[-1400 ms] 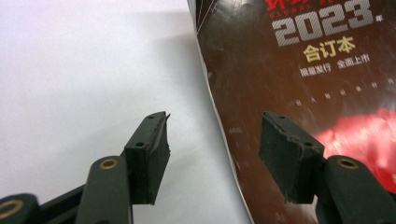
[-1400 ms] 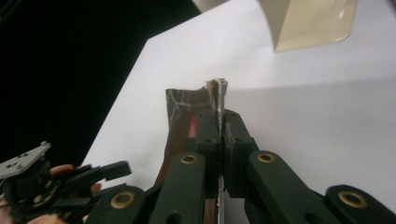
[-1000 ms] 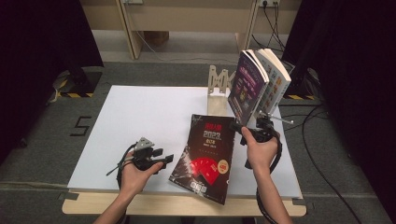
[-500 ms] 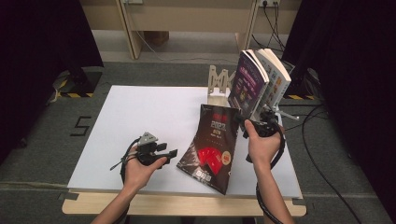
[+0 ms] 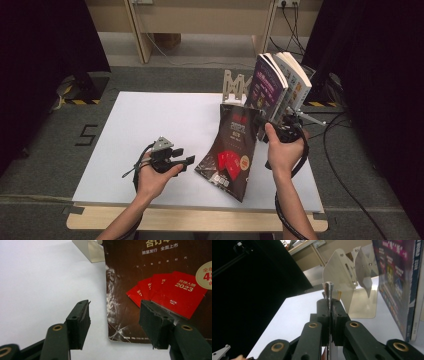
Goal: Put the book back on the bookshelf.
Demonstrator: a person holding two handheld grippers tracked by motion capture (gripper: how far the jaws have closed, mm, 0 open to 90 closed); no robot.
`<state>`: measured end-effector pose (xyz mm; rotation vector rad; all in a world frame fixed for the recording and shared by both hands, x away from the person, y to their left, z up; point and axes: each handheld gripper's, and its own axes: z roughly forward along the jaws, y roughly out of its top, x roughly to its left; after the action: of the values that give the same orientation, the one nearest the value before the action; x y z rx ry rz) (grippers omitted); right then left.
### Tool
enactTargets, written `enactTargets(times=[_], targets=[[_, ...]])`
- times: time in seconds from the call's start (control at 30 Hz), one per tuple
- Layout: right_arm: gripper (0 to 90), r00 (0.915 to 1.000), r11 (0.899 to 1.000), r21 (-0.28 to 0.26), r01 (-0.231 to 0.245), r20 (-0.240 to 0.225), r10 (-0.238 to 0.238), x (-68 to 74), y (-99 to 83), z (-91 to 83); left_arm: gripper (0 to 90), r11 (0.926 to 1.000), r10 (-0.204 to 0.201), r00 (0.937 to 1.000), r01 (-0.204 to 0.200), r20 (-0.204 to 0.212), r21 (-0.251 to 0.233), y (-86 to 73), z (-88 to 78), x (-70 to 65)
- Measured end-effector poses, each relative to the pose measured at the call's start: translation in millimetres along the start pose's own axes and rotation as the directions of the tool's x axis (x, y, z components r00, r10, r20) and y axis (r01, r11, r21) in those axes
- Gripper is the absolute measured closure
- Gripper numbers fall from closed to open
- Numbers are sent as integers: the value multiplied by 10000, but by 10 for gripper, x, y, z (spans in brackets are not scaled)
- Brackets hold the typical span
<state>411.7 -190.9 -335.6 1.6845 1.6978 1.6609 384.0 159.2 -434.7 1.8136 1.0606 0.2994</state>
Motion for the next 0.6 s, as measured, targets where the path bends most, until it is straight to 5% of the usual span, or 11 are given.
enactTargets(times=[0.6], targets=[[876, 9983, 9956, -803, 489, 371, -461, 139, 175, 42, 410, 9986, 246, 9995, -237, 188, -477, 277, 85, -57]])
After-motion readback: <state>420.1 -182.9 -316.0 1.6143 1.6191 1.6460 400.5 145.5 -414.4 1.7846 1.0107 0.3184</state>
